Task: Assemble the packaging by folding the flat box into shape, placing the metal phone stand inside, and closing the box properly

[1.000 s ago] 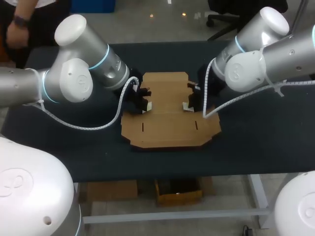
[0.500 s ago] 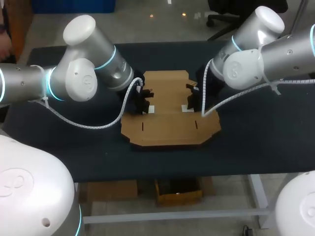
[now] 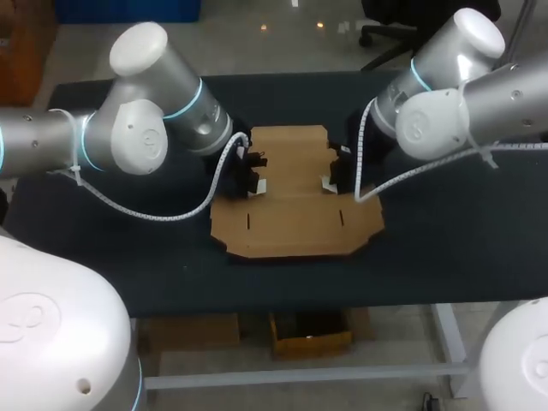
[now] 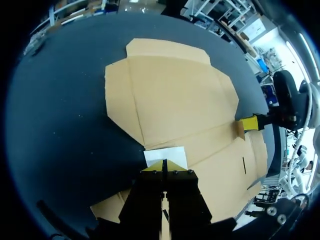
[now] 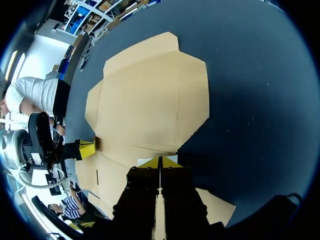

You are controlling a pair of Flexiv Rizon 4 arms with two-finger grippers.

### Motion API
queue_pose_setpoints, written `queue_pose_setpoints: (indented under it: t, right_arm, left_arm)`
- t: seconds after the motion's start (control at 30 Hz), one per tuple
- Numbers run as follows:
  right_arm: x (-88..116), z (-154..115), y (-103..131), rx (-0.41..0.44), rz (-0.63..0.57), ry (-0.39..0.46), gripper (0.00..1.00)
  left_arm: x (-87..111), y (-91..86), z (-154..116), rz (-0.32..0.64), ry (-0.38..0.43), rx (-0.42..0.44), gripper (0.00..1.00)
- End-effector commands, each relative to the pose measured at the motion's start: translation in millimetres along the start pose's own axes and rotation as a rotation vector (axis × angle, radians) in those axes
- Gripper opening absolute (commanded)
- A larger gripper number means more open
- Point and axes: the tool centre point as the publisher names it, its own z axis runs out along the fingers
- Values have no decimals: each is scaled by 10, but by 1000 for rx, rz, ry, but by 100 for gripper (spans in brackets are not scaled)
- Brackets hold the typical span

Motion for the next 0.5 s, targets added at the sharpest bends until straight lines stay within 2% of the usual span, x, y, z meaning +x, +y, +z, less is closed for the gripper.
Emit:
queue_pose_setpoints:
  t: [0.03, 0.3, 0.5]
  right_arm:
    - [-43, -179, -118, -35, 6, 6, 0]
    - [-177, -280, -153, -42, 32, 31, 0]
    - [-203, -420, -194, -48, 38, 45, 0]
  left_arm:
    - [-15, 33, -205, -7, -19, 11, 0]
    - [-93, 35, -322, -35, -26, 12, 0]
    - [-140, 56, -461, -59, -41, 26, 0]
